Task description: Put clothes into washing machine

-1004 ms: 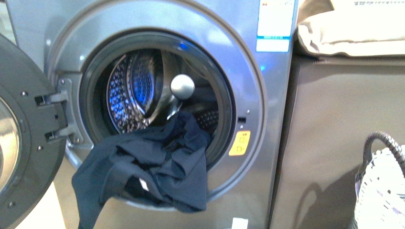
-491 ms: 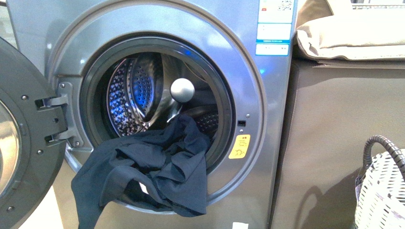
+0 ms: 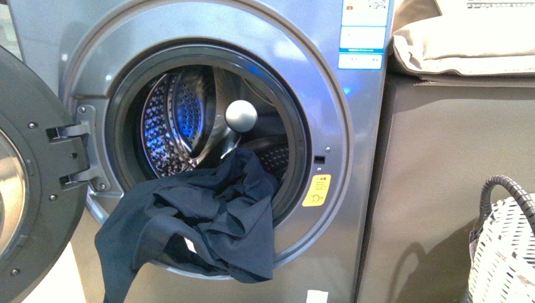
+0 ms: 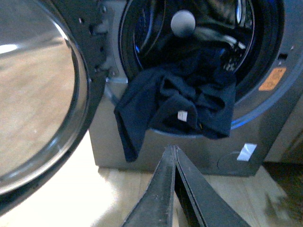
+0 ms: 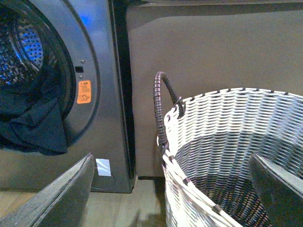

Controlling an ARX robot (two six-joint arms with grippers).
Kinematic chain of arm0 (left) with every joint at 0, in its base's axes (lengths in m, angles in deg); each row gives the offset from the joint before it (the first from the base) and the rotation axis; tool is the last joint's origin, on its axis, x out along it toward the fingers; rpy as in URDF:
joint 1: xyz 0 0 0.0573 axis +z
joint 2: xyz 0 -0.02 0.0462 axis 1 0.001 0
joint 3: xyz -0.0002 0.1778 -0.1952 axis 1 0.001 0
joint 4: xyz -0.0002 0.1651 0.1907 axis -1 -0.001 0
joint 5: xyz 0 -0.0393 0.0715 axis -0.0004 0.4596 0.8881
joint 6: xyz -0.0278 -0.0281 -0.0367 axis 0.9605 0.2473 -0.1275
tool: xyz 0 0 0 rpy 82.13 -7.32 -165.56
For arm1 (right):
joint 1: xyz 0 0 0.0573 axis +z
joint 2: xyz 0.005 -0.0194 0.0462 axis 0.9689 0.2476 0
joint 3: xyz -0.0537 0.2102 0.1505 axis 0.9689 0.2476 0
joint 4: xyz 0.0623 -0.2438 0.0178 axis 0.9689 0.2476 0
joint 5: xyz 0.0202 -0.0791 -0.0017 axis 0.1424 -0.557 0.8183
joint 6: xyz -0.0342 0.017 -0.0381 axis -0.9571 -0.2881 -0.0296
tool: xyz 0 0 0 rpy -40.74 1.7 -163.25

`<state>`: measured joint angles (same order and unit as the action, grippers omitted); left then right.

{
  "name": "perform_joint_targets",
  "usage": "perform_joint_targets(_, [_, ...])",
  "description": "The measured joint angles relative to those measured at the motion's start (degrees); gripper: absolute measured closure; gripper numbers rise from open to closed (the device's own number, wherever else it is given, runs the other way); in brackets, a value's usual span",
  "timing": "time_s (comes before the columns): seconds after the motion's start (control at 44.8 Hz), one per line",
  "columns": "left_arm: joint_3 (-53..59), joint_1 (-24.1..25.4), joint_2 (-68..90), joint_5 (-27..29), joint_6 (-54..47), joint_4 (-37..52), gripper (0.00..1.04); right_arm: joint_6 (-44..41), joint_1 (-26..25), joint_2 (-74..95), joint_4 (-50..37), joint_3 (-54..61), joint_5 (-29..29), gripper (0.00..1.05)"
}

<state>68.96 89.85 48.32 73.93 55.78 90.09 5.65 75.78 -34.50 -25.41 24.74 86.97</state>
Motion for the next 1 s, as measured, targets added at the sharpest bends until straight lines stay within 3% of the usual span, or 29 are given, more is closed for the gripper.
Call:
perform_joint_targets(0.089, [0.0, 0.0, -0.37, 0.0, 0.0, -0.15, 1.01, 0.02, 0.0, 0.0, 0.0, 0.0, 0.02, 0.14])
perform_joint_targets(0.468, [0.0, 0.0, -0.39, 0.0, 0.0, -0.28, 1.01, -0.17, 0.0, 0.0, 0.0, 0.0, 0.0, 0.78])
perform_joint_targets(0.647, [0.0, 0.0, -0.39, 0.0, 0.02, -0.28, 0.61, -0.15, 0.0, 0.0, 0.0, 0.0, 0.0, 0.37])
perform_joint_targets(0.803, [0.0, 0.0, -0.39, 0.0, 0.04, -0.28, 0.31, -0.13, 0.0, 0.0, 0.0, 0.0, 0.0, 0.08])
perform_joint_targets(0.937, [0.0, 0.0, -0.39, 0.0, -0.02, -0.28, 0.05, -0.11, 0.0, 0.0, 0.0, 0.0, 0.0, 0.07])
perform_joint_targets(1.004, [0.0, 0.0, -0.39, 0.0, 0.0, -0.28, 0.07, -0.09, 0.0, 0.0, 0.0, 0.0, 0.0, 0.07])
